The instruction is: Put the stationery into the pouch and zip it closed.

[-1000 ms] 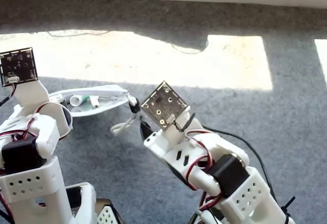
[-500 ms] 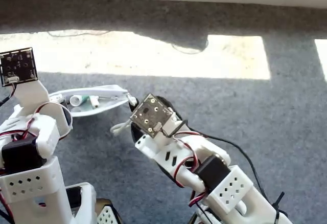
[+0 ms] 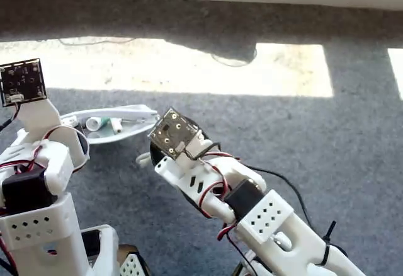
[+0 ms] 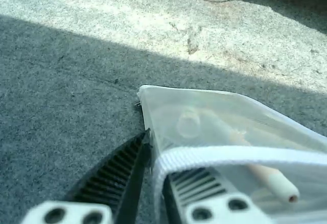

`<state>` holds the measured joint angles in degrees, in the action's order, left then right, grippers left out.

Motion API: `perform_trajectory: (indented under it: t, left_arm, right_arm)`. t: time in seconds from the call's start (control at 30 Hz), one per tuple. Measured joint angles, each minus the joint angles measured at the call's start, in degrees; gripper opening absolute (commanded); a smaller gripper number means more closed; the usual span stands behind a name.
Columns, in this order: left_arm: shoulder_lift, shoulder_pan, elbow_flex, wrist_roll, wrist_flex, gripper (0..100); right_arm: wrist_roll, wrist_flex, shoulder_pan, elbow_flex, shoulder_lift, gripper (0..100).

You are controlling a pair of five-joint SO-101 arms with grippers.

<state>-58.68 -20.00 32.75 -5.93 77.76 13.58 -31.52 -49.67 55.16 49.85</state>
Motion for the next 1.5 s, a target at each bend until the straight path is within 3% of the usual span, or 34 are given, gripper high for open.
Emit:
perform_trajectory:
  t: [0.37,0.57,0.97,1.17,1.5]
  left_arm:
    - [0.0,0.0,0.0,0.0,0.0,1]
    - [0.0,0.0,0.0,0.0,0.0,1]
    - [0.0,0.0,0.0,0.0,0.0,1]
    - [0.0,0.0,0.0,0.0,0.0,1]
    - [0.0,0.3,0.0,0.0,0.0,1]
  right_arm:
    - [0.0,4.4,0.8,0.0,-0.8,23.1]
    - [0.0,5.2,0.8,0.0,-0.8,13.7]
    - [0.0,5.2,1.1,0.0,-0.8,12.8]
    - [0.0,5.3,1.2,1.2,-0.8,0.1]
    - [0.0,0.3,3.2,1.2,-0.7,0.6]
